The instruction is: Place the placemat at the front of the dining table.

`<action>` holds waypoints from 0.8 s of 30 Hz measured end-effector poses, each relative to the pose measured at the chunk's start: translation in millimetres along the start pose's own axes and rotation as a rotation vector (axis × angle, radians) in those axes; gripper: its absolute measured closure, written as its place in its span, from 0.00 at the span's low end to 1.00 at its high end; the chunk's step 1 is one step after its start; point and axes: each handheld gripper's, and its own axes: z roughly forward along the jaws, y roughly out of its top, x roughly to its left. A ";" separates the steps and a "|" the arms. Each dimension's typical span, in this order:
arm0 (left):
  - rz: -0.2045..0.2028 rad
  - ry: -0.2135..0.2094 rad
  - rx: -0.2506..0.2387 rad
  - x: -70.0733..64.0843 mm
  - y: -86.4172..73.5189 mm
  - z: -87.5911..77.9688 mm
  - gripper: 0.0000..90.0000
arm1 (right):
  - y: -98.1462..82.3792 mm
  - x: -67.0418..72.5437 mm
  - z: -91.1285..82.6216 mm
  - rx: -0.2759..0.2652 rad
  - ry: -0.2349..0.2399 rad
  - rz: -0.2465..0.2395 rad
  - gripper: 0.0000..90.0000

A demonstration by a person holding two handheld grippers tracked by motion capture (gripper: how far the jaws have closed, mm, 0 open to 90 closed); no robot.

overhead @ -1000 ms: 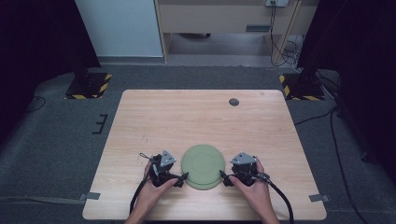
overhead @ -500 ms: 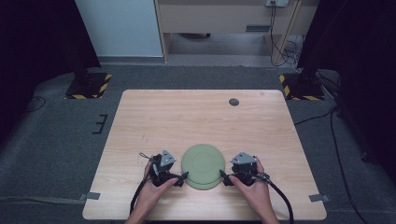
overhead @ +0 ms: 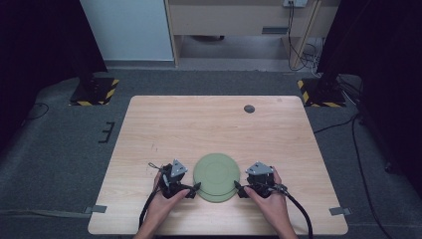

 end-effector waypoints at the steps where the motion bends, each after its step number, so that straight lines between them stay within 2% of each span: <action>1: 0.002 0.001 -0.001 -0.1 0.0 -0.1 0.00 | 0.0 0.0 -0.1 0.000 0.000 -0.003 0.06; 5: 0.005 0.002 0.000 -0.4 -0.1 -0.3 0.00 | -0.1 1.3 -1.3 0.001 0.004 -0.001 0.08; 9: 0.011 0.008 0.002 -1.2 -0.5 -0.8 0.00 | -1.3 5.6 -2.9 0.008 0.017 -0.027 0.08; 14: 0.029 0.016 0.007 -3.5 -1.0 -1.7 0.02 | -3.4 6.5 -3.2 0.005 0.015 -0.016 0.08; 24: 0.015 0.019 0.009 -1.9 0.1 0.3 0.00 | -1.3 5.2 -0.7 0.005 0.001 -0.013 0.05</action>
